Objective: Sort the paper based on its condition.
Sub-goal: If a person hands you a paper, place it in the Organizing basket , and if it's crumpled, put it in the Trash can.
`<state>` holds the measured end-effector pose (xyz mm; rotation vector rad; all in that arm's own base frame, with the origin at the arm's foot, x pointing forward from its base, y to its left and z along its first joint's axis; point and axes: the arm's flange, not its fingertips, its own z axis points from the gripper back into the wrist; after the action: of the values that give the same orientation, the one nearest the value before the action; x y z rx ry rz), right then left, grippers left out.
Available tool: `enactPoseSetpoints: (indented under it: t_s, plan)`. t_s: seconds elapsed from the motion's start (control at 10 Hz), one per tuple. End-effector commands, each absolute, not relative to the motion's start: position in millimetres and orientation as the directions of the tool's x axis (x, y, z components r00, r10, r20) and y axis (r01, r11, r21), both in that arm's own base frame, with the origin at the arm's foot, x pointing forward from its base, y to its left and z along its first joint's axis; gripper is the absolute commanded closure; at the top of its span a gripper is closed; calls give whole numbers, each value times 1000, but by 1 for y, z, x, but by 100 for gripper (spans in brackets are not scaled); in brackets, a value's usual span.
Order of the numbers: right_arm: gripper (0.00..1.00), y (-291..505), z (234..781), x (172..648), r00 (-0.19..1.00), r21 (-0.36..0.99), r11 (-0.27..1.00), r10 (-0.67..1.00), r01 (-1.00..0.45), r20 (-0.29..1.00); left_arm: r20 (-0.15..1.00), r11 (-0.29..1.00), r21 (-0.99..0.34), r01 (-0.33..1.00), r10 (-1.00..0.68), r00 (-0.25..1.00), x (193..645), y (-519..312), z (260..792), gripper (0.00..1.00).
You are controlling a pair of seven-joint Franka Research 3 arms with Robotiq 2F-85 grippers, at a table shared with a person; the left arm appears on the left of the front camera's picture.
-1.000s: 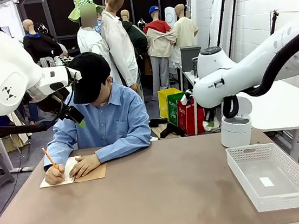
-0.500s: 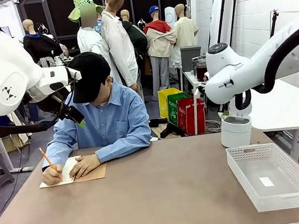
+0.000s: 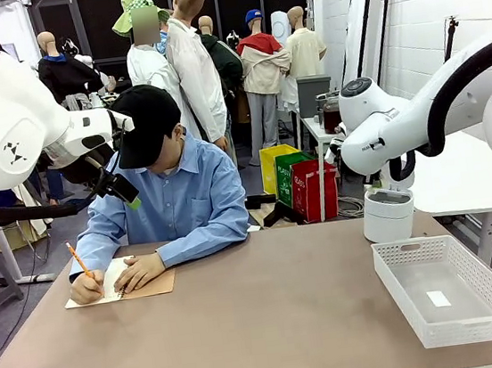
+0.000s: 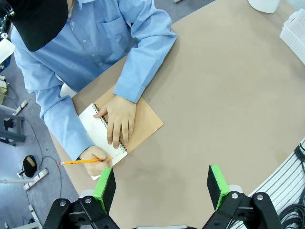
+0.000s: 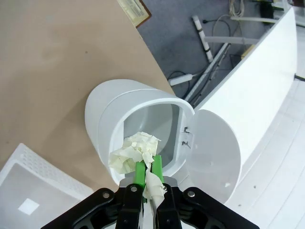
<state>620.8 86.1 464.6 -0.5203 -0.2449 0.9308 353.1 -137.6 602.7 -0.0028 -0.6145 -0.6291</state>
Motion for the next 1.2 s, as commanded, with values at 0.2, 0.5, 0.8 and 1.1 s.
enactPoseSetpoints:
  t_s: [0.2, 0.5, 0.8, 1.1]
  plan:
    - [100, 77, 455, 631, 638, -552, 522, 770, -651, -24, 541, 811, 179, 557, -554, 633, 353, -137, 604, 0]
    - [100, 65, 443, 633, 663, -541, 545, 748, -640, -31, 541, 811, 179, 557, -554, 633, 353, -137, 604, 0]
    - [100, 62, 434, 636, 671, -543, 548, 740, -636, -39, 541, 811, 179, 557, -554, 633, 353, -137, 604, 0]
    - [100, 59, 428, 639, 679, -536, 557, 733, -635, -43, 541, 811, 179, 557, -554, 633, 353, -137, 604, 0]
